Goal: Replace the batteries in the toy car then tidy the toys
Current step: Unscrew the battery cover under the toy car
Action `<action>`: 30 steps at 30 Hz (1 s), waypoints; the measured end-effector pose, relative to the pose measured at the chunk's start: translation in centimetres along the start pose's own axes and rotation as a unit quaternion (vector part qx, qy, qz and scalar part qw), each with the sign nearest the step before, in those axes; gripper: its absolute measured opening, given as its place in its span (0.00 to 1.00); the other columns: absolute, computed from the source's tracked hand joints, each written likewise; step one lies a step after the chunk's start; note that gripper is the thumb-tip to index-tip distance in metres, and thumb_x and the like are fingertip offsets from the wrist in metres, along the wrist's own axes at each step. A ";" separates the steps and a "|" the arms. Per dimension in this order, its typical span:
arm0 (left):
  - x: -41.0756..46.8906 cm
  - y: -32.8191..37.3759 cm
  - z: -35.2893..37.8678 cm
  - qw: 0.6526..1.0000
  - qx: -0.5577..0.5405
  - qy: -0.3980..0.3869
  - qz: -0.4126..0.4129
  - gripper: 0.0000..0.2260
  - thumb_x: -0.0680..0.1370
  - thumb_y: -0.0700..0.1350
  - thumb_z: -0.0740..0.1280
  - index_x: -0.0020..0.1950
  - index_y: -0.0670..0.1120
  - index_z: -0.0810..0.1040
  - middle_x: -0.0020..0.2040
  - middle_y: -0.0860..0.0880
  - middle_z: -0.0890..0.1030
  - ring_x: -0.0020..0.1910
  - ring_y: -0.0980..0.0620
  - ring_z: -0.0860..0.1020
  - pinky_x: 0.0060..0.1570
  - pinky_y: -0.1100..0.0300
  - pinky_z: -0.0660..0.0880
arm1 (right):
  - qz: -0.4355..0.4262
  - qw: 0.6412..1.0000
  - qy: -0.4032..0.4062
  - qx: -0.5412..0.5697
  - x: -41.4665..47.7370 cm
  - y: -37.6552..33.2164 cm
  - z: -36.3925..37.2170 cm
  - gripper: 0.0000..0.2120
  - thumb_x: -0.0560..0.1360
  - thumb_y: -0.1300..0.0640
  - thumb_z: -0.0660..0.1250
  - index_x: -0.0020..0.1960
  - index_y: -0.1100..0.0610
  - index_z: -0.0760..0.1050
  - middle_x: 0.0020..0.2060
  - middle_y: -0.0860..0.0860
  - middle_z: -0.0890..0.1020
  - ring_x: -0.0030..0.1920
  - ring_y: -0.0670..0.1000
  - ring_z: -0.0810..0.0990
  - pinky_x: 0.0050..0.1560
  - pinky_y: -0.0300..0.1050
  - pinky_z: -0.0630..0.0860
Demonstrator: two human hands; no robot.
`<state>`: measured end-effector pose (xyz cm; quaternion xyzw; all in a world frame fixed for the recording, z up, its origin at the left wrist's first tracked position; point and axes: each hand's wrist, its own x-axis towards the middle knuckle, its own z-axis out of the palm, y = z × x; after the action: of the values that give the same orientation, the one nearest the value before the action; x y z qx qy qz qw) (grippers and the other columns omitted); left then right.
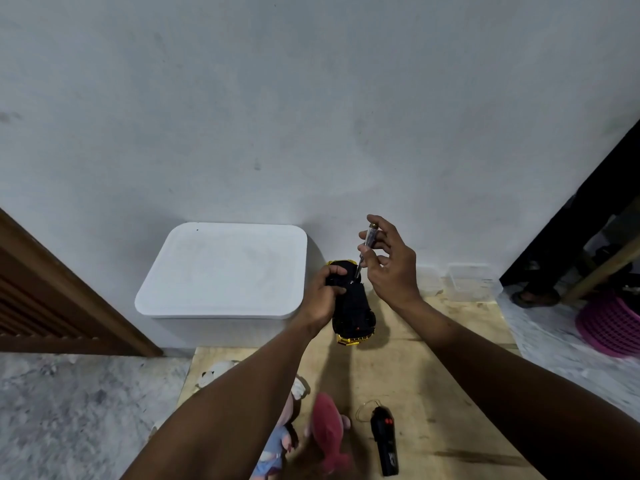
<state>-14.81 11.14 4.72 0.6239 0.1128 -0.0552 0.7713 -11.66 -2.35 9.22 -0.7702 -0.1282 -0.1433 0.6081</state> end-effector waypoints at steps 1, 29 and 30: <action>0.0 0.1 0.0 1.000 0.004 -0.001 0.002 0.17 0.73 0.25 0.57 0.53 0.43 0.75 0.51 0.46 0.78 0.49 0.49 0.77 0.44 0.60 0.77 | 0.004 1.000 0.002 0.000 0.1 0.0 0.0 0.24 0.76 0.66 0.67 0.67 0.45 0.72 0.50 0.51 0.83 0.47 0.51 0.83 0.42 0.60 0.82; 0.1 0.5 0.0 0.998 0.067 -0.015 0.000 0.14 0.73 0.28 0.56 0.46 0.43 0.77 0.48 0.45 0.80 0.45 0.49 0.77 0.35 0.65 0.76 | 0.000 0.999 0.030 0.013 -0.1 -0.5 0.1 0.24 0.77 0.67 0.66 0.68 0.48 0.72 0.49 0.49 0.82 0.44 0.55 0.83 0.40 0.61 0.82; 0.0 0.6 0.0 0.998 0.062 -0.016 0.000 0.14 0.73 0.28 0.56 0.46 0.43 0.76 0.48 0.45 0.79 0.44 0.49 0.77 0.34 0.66 0.75 | -0.001 0.999 0.032 0.014 -0.1 -0.5 0.1 0.24 0.77 0.67 0.66 0.68 0.49 0.71 0.49 0.49 0.82 0.44 0.55 0.83 0.40 0.60 0.83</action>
<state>-14.67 11.30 5.27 0.6698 0.0967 -0.0718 0.7327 -11.96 -2.17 9.60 -0.7567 -0.1113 -0.1668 0.6223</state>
